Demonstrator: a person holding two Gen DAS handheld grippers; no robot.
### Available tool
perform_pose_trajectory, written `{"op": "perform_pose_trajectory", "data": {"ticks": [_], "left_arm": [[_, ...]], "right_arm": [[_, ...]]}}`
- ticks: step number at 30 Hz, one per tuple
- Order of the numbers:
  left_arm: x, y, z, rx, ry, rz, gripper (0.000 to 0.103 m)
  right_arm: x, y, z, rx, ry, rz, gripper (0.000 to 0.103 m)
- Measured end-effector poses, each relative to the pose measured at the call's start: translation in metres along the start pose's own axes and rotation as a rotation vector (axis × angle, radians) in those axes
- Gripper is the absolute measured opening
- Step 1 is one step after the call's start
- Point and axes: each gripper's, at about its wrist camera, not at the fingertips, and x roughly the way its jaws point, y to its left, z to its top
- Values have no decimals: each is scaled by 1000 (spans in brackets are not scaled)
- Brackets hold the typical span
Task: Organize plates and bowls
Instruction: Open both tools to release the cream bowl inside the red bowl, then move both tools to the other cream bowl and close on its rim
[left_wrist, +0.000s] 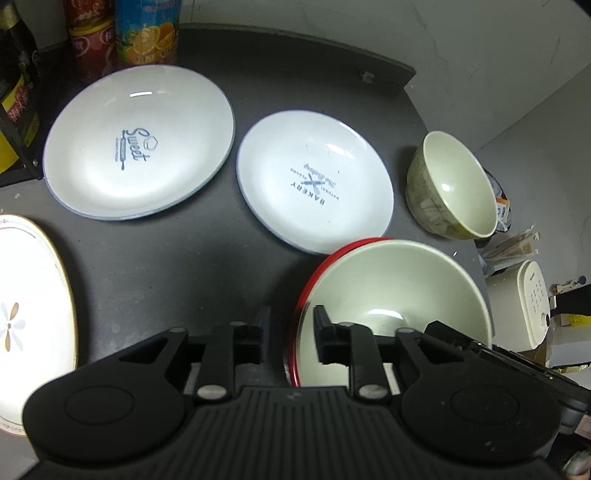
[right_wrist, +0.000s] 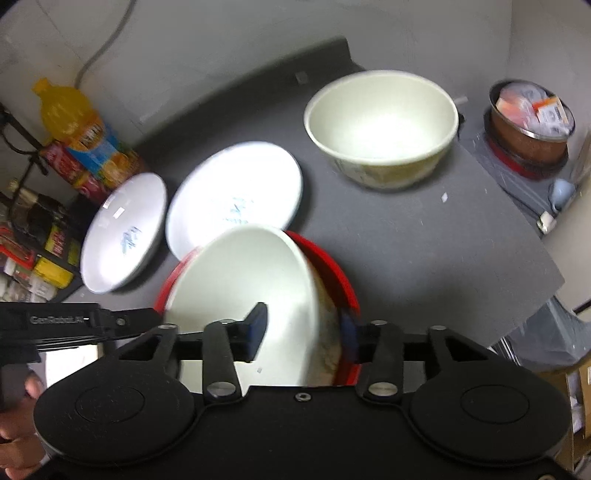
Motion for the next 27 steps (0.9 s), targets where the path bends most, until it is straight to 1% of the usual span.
{"op": "perform_pose_trajectory", "data": {"ticks": [1, 2, 3, 5, 11, 16, 18, 22, 24, 27], "left_arm": [[-3, -1, 1, 3, -9, -1, 30], [-6, -2, 1, 8, -19, 0, 33], [-9, -3, 2, 15, -29, 1, 37], [-14, -7, 3, 25, -44, 1, 40], [-21, -23, 10, 59, -71, -4, 50], [-18, -41, 18, 94, -87, -4, 56], [-16, -49, 22, 103, -90, -11, 59], [-10, -66, 28, 118, -98, -13, 66], [-7, -74, 31, 126, -101, -8, 69], [-1, -86, 35, 133, -104, -11, 70]], "right_arm": [[-4, 2, 1, -10, -9, -2, 54], [-8, 4, 1, -19, -18, -13, 60], [-12, 5, 1, -27, -31, -15, 61], [-17, 5, 1, -32, -46, -3, 60], [-28, -10, 4, 9, -84, 0, 61], [-33, -28, 12, 44, -131, -3, 72], [-35, -35, 16, 59, -145, -6, 79], [-35, -46, 25, 66, -158, -10, 82], [-34, -53, 30, 77, -164, -3, 90], [-34, -62, 36, 86, -170, 3, 95]]}}
